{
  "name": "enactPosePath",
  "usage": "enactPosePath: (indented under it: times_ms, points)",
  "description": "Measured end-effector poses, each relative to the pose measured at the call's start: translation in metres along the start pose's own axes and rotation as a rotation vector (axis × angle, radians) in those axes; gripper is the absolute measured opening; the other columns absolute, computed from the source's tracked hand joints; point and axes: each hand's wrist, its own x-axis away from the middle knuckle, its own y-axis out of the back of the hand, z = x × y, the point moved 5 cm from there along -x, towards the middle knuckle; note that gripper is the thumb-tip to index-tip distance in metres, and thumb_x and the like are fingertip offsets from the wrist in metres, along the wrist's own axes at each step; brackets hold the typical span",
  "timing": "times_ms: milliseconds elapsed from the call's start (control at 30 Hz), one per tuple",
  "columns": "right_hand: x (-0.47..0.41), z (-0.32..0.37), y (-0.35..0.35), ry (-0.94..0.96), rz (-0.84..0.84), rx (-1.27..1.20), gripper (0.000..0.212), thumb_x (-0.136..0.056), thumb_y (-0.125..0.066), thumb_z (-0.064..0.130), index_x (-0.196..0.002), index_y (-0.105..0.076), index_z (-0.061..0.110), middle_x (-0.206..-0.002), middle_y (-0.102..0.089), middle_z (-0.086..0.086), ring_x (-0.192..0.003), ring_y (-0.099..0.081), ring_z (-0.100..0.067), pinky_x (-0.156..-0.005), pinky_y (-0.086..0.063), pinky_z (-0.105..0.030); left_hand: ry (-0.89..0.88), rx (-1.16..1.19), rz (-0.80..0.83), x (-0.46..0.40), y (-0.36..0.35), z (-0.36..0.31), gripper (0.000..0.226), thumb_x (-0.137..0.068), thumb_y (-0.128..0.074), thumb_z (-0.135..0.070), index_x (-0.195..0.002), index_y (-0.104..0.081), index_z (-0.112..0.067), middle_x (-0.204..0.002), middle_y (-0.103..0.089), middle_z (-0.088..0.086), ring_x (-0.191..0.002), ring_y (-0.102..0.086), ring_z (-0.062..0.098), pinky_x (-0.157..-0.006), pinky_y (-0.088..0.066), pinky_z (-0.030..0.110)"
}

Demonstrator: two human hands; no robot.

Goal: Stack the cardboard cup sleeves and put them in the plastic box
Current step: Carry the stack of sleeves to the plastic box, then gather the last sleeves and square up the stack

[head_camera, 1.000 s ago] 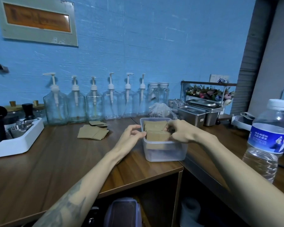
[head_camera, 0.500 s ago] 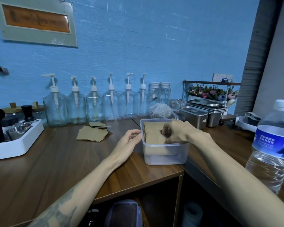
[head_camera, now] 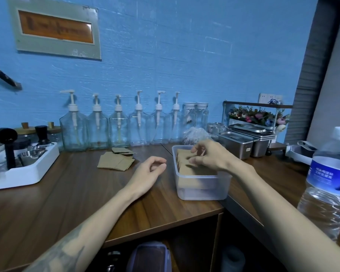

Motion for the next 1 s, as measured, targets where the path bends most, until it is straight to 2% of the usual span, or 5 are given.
enactPosePath:
  times_ms: [133,333,600,700,1000]
  points:
    - [-0.010,0.044,-0.011,0.128,-0.108,-0.121,0.023,-0.086,-0.072,0.033,-0.104,-0.065,0.021,-0.091,-0.059,0.004,-0.076,-0.054,-0.007,-0.073,-0.042,-0.025,-0.009,-0.091,-0.019,0.005,0.038,0.005,0.016,-0.096,-0.062,-0.022,-0.111,-0.064,-0.025,-0.111,-0.065,-0.012,-0.097,-0.059,-0.005,-0.088,-0.044,0.016]
    - [-0.025,0.128,-0.064,0.358,-0.081,-0.078,0.024,-0.090,-0.066,0.031,-0.111,-0.064,0.021,-0.107,-0.053,0.002,-0.101,-0.052,-0.012,-0.092,-0.043,-0.031,0.043,-0.371,-0.103,0.019,0.127,0.027,0.023,-0.096,-0.062,-0.025,-0.119,-0.059,-0.025,-0.118,-0.059,-0.008,-0.103,-0.057,0.002,-0.092,-0.044,0.021]
    - [-0.069,0.134,-0.158,0.245,0.078,-0.073,0.033,-0.089,-0.064,0.040,-0.119,-0.056,0.027,-0.108,-0.043,0.009,-0.111,-0.052,-0.018,-0.094,-0.045,-0.036,0.134,-0.584,-0.161,0.029,0.195,0.066,0.034,-0.095,-0.062,-0.031,-0.127,-0.057,-0.023,-0.123,-0.054,-0.008,-0.115,-0.054,0.010,-0.106,-0.043,0.033]
    - [-0.086,0.130,-0.176,0.218,0.078,-0.049,0.035,-0.090,-0.062,0.035,-0.123,-0.056,0.025,-0.108,-0.039,0.007,-0.116,-0.047,-0.021,-0.096,-0.041,-0.035,0.158,-0.619,-0.146,0.021,0.201,0.084,0.034,-0.094,-0.062,-0.033,-0.126,-0.057,-0.023,-0.121,-0.053,-0.008,-0.119,-0.053,0.012,-0.104,-0.040,0.028]
    - [-0.146,0.147,-0.196,0.207,0.004,0.126,0.053,-0.093,-0.054,0.047,-0.136,-0.047,0.018,-0.134,-0.041,-0.010,-0.128,-0.038,-0.030,-0.104,-0.034,-0.046,0.138,-0.677,-0.137,0.011,0.205,0.101,0.037,-0.095,-0.058,-0.042,-0.130,-0.052,-0.031,-0.131,-0.050,-0.014,-0.126,-0.047,0.008,-0.106,-0.041,0.036]
